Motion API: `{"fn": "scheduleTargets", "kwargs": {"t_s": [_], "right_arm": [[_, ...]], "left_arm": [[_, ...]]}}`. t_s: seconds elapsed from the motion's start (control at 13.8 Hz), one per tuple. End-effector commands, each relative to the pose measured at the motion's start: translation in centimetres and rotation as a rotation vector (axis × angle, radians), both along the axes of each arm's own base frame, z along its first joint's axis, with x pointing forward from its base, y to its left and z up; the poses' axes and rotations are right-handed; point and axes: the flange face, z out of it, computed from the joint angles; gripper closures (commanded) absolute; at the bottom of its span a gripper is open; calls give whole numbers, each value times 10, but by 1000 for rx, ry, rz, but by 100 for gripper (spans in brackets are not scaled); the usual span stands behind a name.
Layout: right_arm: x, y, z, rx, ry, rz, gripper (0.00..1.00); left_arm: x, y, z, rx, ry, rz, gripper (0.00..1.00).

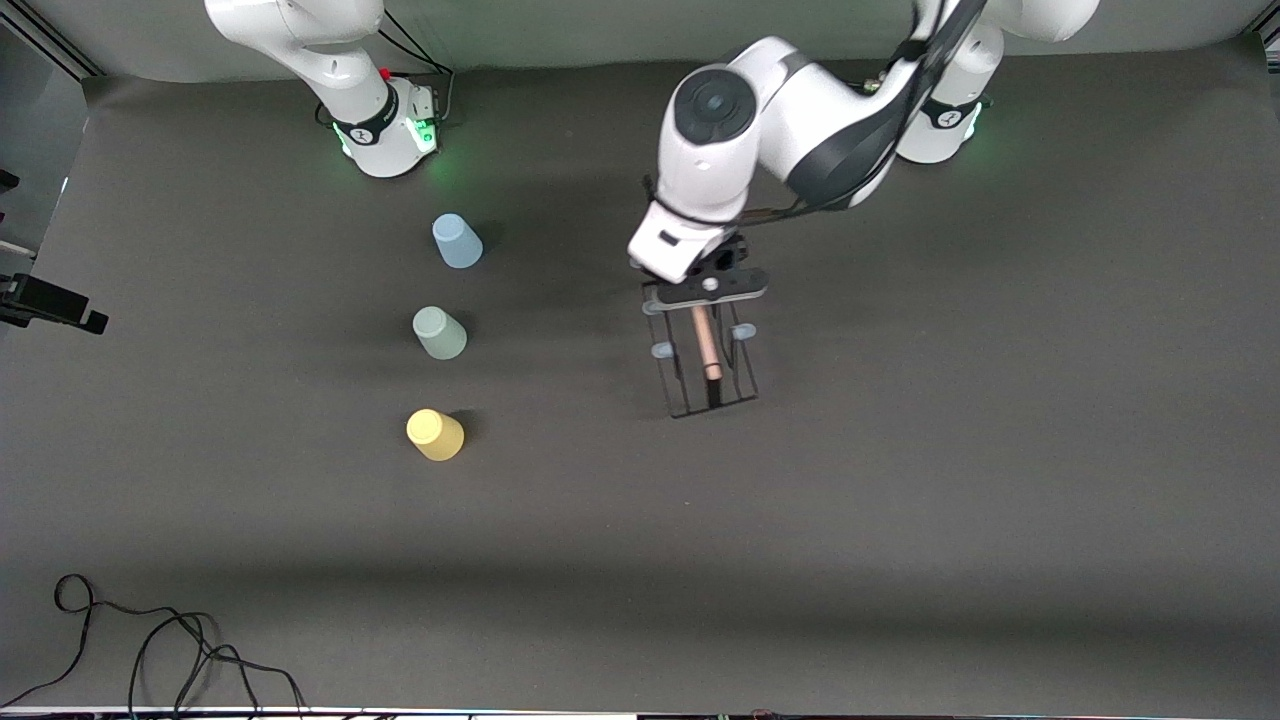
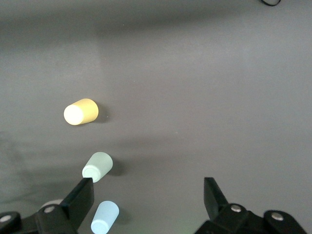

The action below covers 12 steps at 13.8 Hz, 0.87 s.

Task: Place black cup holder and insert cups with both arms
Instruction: 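Carry the black rack with the left gripper toward the table center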

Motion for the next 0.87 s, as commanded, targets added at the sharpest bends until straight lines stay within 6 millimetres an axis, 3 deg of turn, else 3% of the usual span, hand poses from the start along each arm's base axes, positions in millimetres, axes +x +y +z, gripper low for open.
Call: {"fn": "scheduleTargets", "kwargs": {"t_s": [0.0, 0.29, 0.44, 0.8], "right_arm": [[-23, 1, -4, -18, -25, 27, 0], [-17, 8, -6, -18, -15, 40, 0], [-13, 8, -4, -21, -20, 41, 0], [-14, 4, -5, -22, -16, 34, 0]], "left_arm": [[-10, -51, -22, -42, 10, -7, 100], [-20, -71, -56, -35, 17, -35, 100], [-27, -85, -63, -65, -10, -47, 100], [-26, -84, -86, -37, -9, -73, 100]]}}
